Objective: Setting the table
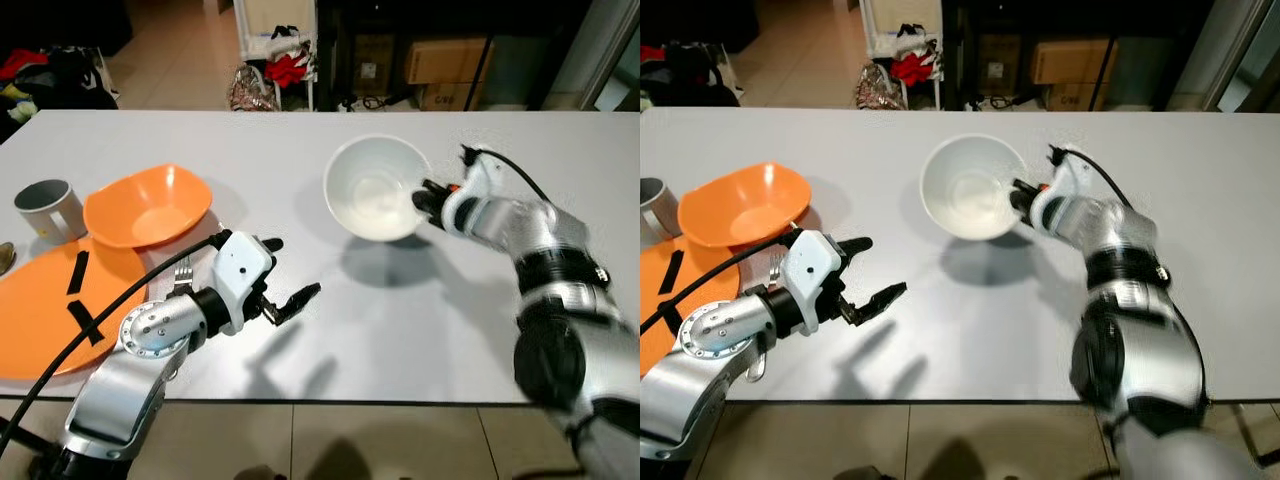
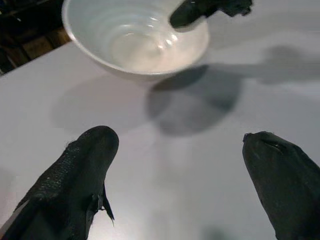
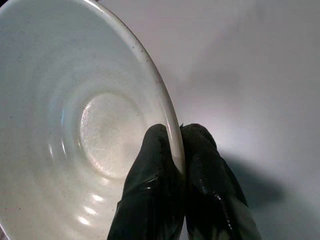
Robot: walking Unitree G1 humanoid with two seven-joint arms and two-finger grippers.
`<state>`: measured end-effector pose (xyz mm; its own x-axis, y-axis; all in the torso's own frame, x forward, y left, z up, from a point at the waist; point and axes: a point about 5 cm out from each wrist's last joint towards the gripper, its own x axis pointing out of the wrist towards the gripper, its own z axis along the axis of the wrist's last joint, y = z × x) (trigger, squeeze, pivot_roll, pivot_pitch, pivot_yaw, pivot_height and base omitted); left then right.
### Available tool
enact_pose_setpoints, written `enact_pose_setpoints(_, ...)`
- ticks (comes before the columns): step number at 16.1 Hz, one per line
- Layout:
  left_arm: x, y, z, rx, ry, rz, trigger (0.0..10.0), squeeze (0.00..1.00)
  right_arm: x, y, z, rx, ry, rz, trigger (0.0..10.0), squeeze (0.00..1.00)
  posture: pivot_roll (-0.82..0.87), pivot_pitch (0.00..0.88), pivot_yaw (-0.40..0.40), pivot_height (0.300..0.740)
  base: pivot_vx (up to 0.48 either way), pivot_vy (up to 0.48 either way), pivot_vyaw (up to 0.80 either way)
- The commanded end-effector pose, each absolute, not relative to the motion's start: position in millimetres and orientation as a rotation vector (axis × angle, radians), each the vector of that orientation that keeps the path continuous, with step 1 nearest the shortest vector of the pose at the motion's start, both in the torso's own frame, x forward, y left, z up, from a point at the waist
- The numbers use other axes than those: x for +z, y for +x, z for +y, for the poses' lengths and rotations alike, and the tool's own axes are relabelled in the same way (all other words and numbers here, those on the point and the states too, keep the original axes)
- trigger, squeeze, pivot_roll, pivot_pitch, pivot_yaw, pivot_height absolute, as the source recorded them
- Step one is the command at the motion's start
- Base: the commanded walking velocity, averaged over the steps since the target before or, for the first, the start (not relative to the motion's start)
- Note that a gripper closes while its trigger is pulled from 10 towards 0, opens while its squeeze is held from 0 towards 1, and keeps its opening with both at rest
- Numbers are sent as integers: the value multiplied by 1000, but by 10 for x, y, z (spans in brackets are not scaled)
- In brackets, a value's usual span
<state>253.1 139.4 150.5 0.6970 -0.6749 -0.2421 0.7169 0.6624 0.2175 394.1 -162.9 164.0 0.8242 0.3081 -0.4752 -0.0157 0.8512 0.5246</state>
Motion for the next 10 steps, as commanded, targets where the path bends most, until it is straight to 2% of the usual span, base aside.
enact_pose_setpoints(1, 1543, 2526, 1407, -795, 317, 144, 10000, 0, 1747, 3994, -1606, 195, 525, 536, 10000, 0, 75, 0, 41, 740, 0, 0, 0)
enact_pose_setpoints(4, 1598, 2477, 1454, -785, 316, 144, 10000, 0, 1807, 4083, -1523, 129, 546, 480, 10000, 0, 102, 0, 40, 740, 0, 0, 0)
enact_pose_setpoints(10, 1597, 2204, 1543, -823, 325, 225, 10000, 0, 1658, 4056, -1368, 122, 592, 523, 10000, 0, 143, 0, 38, 740, 0, 0, 0)
